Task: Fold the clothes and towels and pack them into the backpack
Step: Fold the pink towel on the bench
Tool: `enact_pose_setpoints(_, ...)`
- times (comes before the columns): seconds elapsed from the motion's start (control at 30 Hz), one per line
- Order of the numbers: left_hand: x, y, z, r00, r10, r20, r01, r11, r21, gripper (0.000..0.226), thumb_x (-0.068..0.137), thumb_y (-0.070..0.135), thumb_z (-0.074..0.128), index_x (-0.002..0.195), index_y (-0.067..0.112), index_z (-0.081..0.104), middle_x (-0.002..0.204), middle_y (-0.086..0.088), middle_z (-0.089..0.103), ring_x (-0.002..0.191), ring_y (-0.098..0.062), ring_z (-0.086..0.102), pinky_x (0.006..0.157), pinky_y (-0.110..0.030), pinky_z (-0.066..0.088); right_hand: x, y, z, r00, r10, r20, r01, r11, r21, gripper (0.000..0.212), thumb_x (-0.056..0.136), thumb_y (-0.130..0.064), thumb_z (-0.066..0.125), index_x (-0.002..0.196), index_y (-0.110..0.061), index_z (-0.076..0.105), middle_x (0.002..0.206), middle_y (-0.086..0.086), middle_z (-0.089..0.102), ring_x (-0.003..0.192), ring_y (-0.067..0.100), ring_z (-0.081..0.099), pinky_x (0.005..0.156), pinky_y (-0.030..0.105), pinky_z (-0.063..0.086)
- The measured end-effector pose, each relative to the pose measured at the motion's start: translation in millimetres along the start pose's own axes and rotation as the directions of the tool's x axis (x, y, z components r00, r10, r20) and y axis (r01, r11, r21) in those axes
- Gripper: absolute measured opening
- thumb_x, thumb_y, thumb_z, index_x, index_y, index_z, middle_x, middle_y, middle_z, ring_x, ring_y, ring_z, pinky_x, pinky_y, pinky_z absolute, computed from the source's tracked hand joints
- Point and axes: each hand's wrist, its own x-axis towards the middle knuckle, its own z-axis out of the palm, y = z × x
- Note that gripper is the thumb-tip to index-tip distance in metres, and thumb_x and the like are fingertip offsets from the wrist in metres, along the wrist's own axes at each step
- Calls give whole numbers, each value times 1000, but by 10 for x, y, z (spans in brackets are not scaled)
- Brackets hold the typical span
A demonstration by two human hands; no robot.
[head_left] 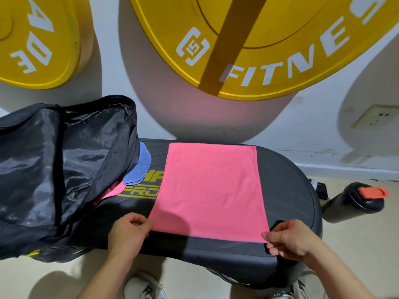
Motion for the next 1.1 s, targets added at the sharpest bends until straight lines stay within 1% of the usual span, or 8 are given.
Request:
enact_pose_setpoints(0.23, 33, -54, 10, 995, 30, 100, -31, 1000, 3, 23, 75, -4, 71, 65, 12, 57, 52, -1, 57, 51, -20, 51, 58, -32, 44, -2, 39, 10, 996, -36, -79, 30, 996, -79, 24, 76, 6, 74, 69, 1, 51, 53, 19, 59, 35, 21, 50, 33, 16, 35)
enact_pose_setpoints(0.33, -12, 27, -8, 960, 279, 26, -276, 920, 277, 29, 69, 3, 74, 62, 28, 60, 67, 3, 55, 60, -11, 52, 56, -22, 38, -30, 27, 72, 959, -188, -211, 87, 907, -412, 32, 71, -21, 81, 67, -9, 52, 53, 4, 61, 44, 18, 53, 44, 22, 39)
enact_pose_setpoints(0.43, -77, 107, 40, 835, 499, 231, -547, 796, 260, 24, 69, 5, 75, 70, 28, 69, 79, 13, 56, 71, -3, 56, 66, -11, 40, -106, -5, 202, 803, -520, -293, 212, 707, -674, 27, 73, -35, 75, 73, -22, 51, 69, -7, 57, 65, 16, 55, 58, 32, 42)
enact_pose_setpoints(0.53, -96, 55, 141, 655, 589, 473, -752, 572, 328, 13, 71, 24, 75, 80, 30, 69, 89, 20, 56, 89, 2, 51, 78, -13, 40, -137, 29, 478, 571, -808, -142, 495, 477, -726, 19, 77, -29, 74, 88, -29, 59, 84, -13, 49, 76, 15, 55, 63, 26, 43)
enact_pose_setpoints(0.6, -64, -24, 179, 621, 578, 530, -780, 524, 342, 15, 71, 30, 72, 85, 30, 67, 94, 21, 55, 94, -2, 51, 81, -21, 44, -80, 133, 677, 475, -879, 45, 598, 285, -749, 32, 75, -30, 74, 103, -34, 60, 98, -12, 54, 88, 12, 56, 69, 24, 47)
enact_pose_setpoints(0.7, -22, -92, 200, 611, 610, 505, -789, 520, 327, 12, 74, 35, 66, 84, 30, 67, 92, 20, 57, 89, -2, 53, 76, -22, 46, 39, 302, 874, 472, -861, 189, 585, 146, -797, 37, 72, -39, 67, 109, -38, 60, 113, -7, 59, 100, 17, 60, 70, 33, 53)
enact_pose_setpoints(0.93, 34, -58, 211, 586, 637, 500, -810, 480, 337, 31, 84, 42, 39, 85, 28, 66, 90, 16, 63, 85, -7, 56, 77, -23, 46, 80, 325, 959, 367, -906, 211, 473, -13, -881, 27, 76, -44, 51, 93, -32, 67, 102, -8, 65, 86, 17, 62, 62, 31, 48)
enact_pose_setpoints(1.1, 26, -40, 194, 579, 620, 529, -815, 446, 370, 38, 84, 48, 29, 93, 29, 60, 97, 13, 58, 94, -10, 53, 81, -33, 48, 181, 255, 922, 382, -890, 251, 452, -57, -890, 30, 69, -29, 70, 98, -32, 65, 101, -12, 64, 82, 16, 57, 67, 29, 37)
